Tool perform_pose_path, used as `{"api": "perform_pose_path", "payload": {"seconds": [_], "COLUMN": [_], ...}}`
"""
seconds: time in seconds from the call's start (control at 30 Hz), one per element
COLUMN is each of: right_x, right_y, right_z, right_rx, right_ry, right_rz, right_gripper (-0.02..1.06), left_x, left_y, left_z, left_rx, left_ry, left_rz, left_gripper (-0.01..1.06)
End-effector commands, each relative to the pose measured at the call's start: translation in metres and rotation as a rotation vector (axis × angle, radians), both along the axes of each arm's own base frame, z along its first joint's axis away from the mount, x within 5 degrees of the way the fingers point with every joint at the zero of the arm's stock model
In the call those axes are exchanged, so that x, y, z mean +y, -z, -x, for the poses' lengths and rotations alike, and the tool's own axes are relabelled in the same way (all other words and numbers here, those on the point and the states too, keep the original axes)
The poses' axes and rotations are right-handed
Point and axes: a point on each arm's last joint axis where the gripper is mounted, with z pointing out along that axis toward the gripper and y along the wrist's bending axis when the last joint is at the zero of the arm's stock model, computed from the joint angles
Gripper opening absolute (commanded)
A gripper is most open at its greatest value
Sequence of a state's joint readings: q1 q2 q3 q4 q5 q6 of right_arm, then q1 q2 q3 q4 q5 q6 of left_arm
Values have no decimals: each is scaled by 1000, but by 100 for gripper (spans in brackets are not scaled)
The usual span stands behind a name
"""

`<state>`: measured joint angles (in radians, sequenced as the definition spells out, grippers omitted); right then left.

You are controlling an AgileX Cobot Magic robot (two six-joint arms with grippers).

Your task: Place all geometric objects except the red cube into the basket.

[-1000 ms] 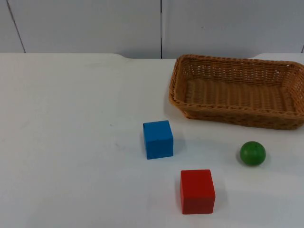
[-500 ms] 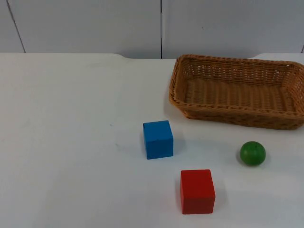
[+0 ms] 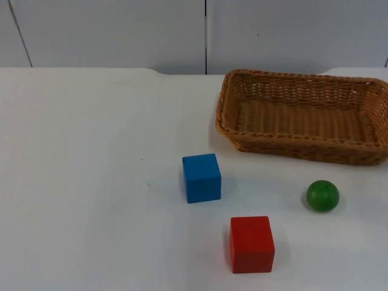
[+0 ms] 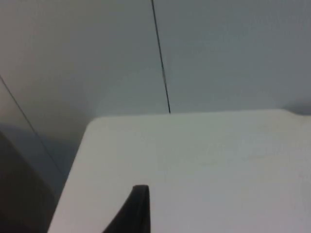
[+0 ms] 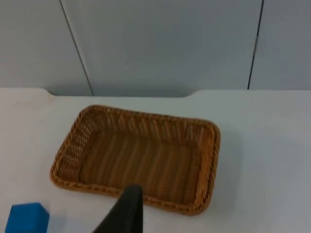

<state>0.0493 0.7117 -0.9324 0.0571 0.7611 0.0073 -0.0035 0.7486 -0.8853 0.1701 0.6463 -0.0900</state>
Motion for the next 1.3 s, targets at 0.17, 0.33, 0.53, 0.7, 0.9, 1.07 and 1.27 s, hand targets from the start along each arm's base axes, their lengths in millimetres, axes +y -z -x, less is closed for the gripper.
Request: {"api": "perform_pose_path", "payload": {"seconds": [0.17,0.33,0.53,0.7,0.9,1.07,1.27], "right_x": [0,0,0,0,0,0,0], "right_y": [-22,-23,-22,-21,-20,-20,-20], "right_z": [-21,-21,-21,-20,-20,-20,-20], "right_rx": [-25,-13,-9,11,17,19,19], "right_ry": [8,6,3,2,1,1,1], "right_rz": [7,4,10,13,11,11,11], "right_gripper": [105,105,105,105,105,105,105], "left_x": [-1,-5,-27,-66,-130,-178,-209], "left_y": [21,43,74,107,143,165,197], "left_z": [-55,-87,-119,-141,-161,-179,-194], "left_rx": [123,201,286,385,496,539,585], "left_ry": [-4,5,95,219,386,476,442], "left_rz": [24,105,109,83,33,19,157], "left_gripper": [105,105,105,105,105,105,105]}}
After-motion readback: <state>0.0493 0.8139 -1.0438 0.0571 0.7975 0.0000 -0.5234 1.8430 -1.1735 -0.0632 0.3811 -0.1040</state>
